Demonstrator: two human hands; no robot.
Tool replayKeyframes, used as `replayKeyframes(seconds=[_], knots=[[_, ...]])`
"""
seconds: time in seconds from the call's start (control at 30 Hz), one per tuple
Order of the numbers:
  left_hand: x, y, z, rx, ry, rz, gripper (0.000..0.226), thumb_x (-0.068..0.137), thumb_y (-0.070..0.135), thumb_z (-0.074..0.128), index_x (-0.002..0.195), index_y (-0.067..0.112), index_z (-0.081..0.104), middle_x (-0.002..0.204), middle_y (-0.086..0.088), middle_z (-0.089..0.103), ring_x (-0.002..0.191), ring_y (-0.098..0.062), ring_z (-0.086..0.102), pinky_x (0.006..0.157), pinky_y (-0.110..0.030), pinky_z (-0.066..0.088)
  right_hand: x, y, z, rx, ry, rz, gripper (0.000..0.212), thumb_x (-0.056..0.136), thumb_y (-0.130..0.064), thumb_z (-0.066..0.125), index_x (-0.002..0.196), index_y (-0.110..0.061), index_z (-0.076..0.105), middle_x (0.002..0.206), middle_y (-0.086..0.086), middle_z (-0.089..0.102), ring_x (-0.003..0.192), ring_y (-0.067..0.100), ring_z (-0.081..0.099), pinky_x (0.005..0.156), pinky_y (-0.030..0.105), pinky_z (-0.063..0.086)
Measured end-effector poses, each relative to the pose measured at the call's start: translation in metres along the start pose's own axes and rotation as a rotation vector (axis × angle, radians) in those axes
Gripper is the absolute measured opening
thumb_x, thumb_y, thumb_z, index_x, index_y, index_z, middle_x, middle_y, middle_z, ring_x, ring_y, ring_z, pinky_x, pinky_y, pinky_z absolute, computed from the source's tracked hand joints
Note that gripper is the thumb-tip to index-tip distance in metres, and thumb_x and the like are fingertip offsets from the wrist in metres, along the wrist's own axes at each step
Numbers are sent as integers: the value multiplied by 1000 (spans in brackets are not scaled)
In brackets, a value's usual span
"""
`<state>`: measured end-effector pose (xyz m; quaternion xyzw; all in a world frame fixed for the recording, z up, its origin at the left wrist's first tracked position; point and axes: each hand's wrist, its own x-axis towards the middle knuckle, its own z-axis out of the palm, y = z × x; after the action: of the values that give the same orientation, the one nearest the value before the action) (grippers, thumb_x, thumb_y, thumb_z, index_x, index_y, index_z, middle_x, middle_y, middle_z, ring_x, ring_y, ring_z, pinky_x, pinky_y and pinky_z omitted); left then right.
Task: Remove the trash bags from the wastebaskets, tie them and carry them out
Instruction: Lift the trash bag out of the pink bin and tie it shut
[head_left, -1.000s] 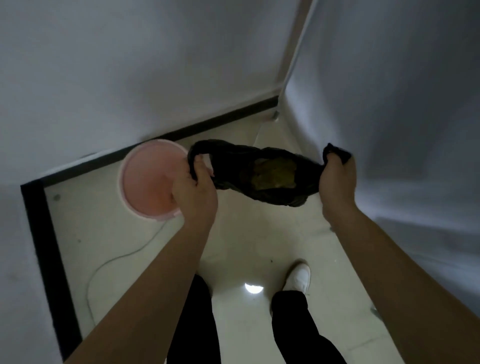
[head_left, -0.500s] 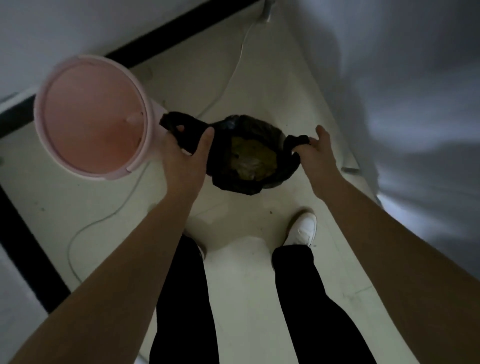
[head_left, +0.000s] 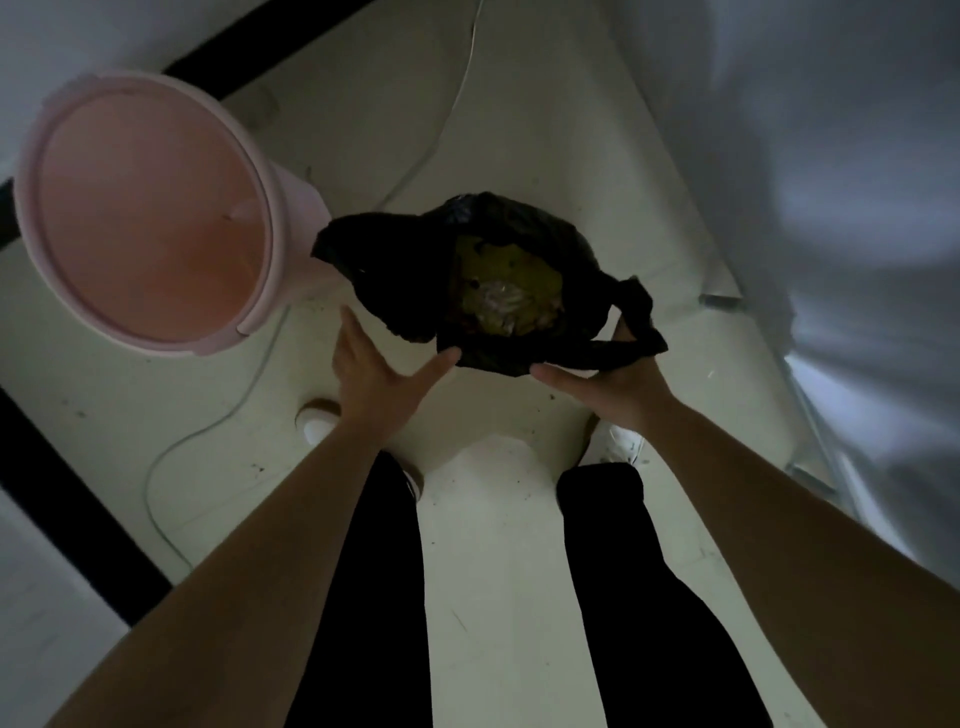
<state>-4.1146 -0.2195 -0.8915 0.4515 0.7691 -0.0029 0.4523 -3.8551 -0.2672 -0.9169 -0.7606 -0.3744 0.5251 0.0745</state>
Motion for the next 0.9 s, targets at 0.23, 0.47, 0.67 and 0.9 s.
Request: replayKeyframes(seconds=[0.23,0.47,0.67,0.9], knots=[[69,45,11,43,46,219,133,62,83,60,156,8,4,162,-22,10,150,-35,13,123,-47,14,49,-6,2,-220,31,-94,139,49,-100,55,157,-39,-7,168,-2,-13,154,21,-14,124,49,-3],[72,140,-16,-744,-7,164,30,97,39,60,100,9,65,96,-3,74,89,-13,71,86,-36,58,68,-79,-11,239,321,-142,41,99,-45,56,106,-5,62,95,8,68,74,7,60,67,11,49],[72,150,-37,-1209,-89,-111,45,89,58,61,83,14,54,54,-8,50,48,-15,53,67,-27,55,64,-86,-18,297,204,-32,33,100,-46,50,111,-16,55,97,1,63,80,8,61,66,18,48],[80,76,-31,-687,-423,-28,62,73,4,70,131,-2,51,100,-9,72,79,-15,70,64,-24,55,67,-75,-14,-316,89,-249,39,104,-36,45,128,-6,54,107,21,68,95,40,65,73,34,46]])
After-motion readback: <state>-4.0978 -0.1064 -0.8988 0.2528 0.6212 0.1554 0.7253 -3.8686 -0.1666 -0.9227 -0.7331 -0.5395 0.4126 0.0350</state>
